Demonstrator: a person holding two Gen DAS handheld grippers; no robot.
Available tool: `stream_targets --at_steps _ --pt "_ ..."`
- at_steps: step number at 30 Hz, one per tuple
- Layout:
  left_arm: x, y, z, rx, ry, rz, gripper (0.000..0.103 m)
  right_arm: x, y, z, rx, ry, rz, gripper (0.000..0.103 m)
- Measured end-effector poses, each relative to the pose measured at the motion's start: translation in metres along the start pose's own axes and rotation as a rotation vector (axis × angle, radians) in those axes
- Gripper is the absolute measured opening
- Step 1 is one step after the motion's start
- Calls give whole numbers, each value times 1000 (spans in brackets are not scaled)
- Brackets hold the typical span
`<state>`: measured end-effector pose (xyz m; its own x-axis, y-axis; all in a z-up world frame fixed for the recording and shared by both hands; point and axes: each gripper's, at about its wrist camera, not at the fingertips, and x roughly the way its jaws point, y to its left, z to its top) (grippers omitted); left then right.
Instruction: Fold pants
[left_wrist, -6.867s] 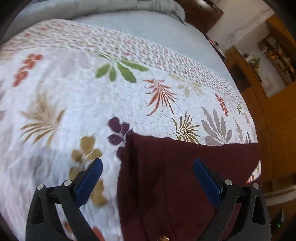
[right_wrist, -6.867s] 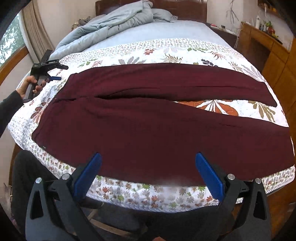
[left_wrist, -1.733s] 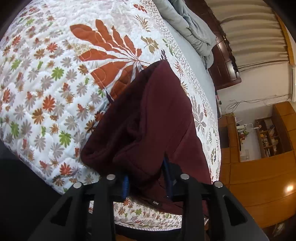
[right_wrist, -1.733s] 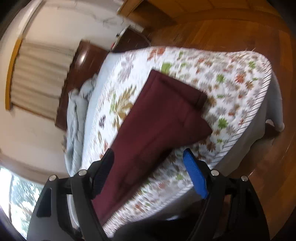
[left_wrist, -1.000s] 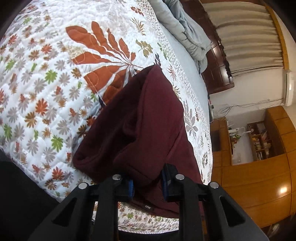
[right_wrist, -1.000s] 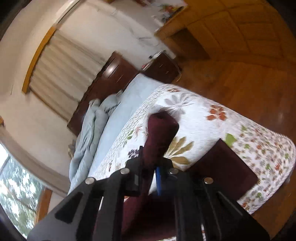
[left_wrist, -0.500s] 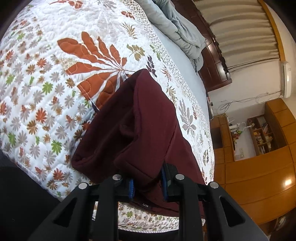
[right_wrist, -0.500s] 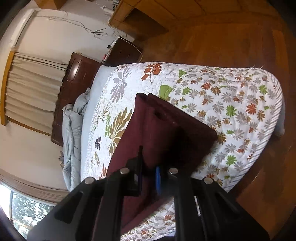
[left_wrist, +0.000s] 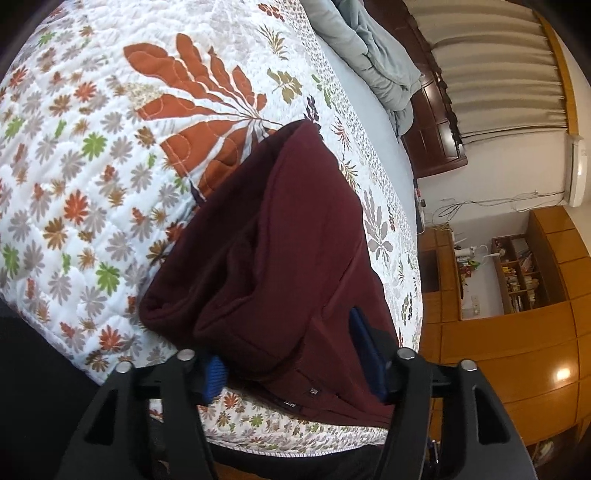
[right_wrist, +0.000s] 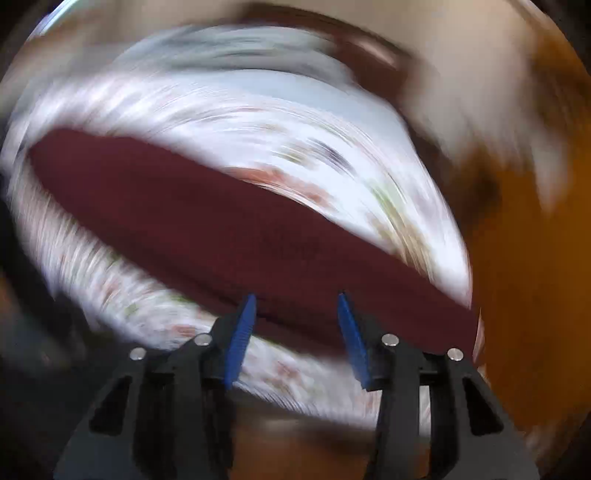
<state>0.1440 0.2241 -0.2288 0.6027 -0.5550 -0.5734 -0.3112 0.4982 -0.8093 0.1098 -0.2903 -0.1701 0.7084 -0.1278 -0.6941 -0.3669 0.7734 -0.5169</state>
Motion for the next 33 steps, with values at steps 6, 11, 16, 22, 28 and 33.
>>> stream_targets --at_steps 6,11,16,22,28,33 --pt "0 -8 -8 55 7 45 65 24 130 45 -567 -124 -8 52" --pt "-2 -11 -13 76 -16 59 52 42 175 66 -687 -181 1 51" --pt "-7 0 -13 47 -23 54 33 33 199 78 -656 -219 27 38" --pt "-9 7 -13 26 -4 33 32 32 225 96 -664 -232 62 26" --pt "-8 7 -9 16 29 12 41 41 246 107 -712 -220 80 26" --pt "-7 6 -8 31 27 28 26 52 251 110 -736 -190 53 7"
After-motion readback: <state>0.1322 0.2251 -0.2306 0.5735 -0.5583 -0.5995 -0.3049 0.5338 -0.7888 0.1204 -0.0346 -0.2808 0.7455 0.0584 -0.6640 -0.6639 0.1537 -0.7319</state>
